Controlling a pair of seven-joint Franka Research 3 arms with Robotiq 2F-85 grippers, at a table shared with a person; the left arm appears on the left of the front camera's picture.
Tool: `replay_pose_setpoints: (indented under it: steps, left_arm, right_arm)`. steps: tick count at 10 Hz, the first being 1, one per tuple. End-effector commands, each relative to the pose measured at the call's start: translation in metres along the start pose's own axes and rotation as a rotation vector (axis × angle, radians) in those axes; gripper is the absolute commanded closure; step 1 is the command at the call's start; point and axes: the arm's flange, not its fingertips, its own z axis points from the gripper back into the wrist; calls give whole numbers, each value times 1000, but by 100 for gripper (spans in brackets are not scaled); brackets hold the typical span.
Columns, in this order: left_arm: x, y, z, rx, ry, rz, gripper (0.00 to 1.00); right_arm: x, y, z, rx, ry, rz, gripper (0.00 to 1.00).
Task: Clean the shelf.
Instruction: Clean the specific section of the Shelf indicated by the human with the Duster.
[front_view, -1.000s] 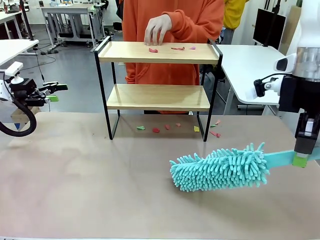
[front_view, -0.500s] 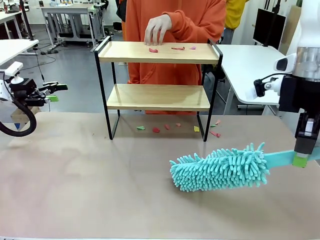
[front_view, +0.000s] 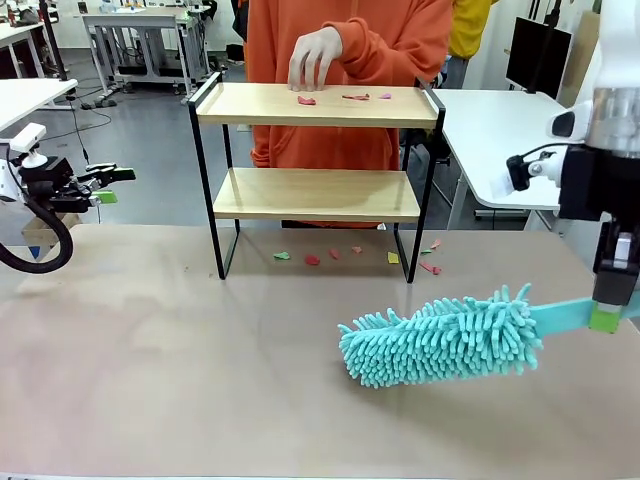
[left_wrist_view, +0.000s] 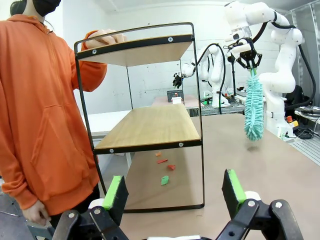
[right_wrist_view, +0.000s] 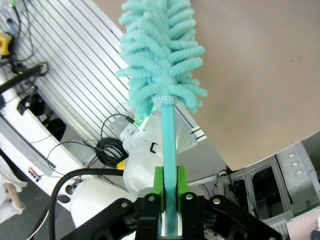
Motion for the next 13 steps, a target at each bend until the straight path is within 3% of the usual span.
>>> replay_pose_setpoints:
  steps: [1,4,9,10,13]
  left_arm:
    - [3,0,-1,-3,-4,-5,0]
    - [3,0,-1,-3,-4,-5,0]
    - [3,0,-1,-3,-4,-5,0]
    - [3,0,-1,-3,-4,-5,0]
    - [3,0,-1,-3,-4,-5,0]
  right_arm:
    - [1,22,47,25,-54,31,87]
    - [4,67,115,30,-174,78,87]
    - [67,153,195,52,-623,-314,87]
    - [80,161,202,34,-719,-398,87]
    - [128,169,201,5,-881,-595,87]
